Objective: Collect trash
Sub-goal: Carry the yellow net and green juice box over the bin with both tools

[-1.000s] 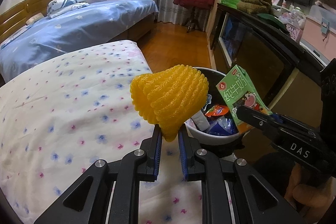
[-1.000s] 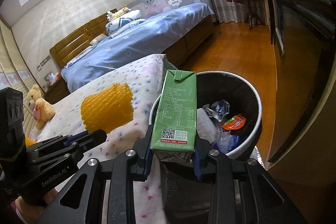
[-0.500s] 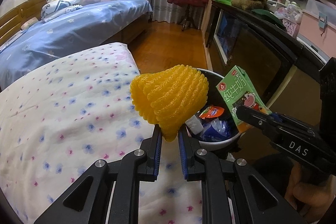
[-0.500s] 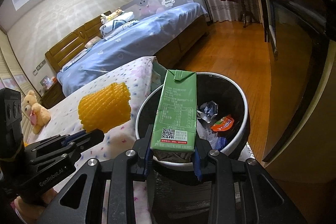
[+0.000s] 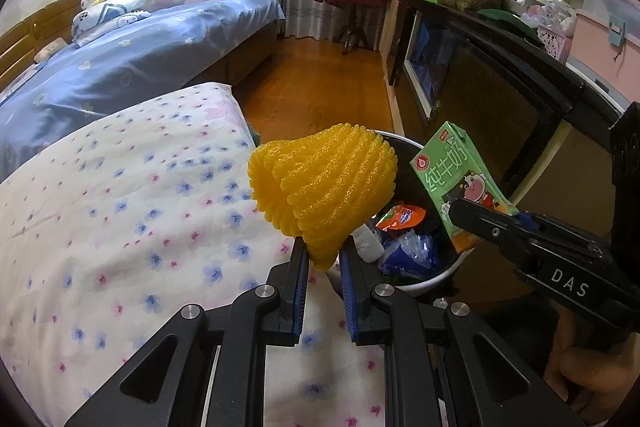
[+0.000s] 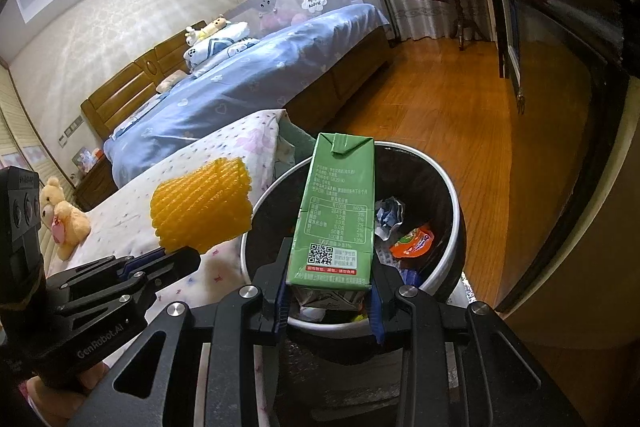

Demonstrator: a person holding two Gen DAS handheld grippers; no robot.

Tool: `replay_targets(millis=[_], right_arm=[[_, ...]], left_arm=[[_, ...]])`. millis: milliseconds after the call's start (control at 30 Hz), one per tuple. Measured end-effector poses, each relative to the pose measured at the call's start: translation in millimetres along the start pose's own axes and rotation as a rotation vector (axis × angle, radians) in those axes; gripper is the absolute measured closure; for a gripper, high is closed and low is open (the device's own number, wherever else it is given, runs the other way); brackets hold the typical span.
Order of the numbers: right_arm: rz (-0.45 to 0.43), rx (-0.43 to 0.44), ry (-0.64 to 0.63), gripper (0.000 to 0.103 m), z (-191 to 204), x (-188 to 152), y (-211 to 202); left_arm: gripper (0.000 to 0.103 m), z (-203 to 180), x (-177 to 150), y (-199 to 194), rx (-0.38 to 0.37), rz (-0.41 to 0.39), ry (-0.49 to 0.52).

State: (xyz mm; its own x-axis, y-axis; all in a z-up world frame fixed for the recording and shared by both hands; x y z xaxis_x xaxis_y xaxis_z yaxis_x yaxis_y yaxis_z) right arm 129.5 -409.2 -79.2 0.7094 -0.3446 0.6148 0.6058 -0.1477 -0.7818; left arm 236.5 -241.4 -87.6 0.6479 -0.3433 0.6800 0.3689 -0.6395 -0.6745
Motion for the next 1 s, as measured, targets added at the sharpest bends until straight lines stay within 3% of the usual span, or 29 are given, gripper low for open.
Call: replay_targets(millis=[1000], right_arm=[[0.014, -0.021, 0.003, 0.072, -11, 14, 19]], left_arm=[[0.088, -6, 17, 24, 0.001, 0.027, 0.02]])
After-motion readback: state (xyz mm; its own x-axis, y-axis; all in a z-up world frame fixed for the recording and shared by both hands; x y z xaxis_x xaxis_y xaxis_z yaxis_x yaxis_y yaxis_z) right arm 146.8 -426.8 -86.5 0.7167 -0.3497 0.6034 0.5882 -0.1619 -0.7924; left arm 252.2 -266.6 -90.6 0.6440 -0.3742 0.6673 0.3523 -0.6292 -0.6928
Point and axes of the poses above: each gripper's, at about its wrist camera, not at the fingertips, and y roughly the way its jaws point, z to its left, x to its top, the point moved 2 cm from there along y, roughly the way its jaws point, and after that the axes turned 15 degrees about -x, right-handed, at the moved point
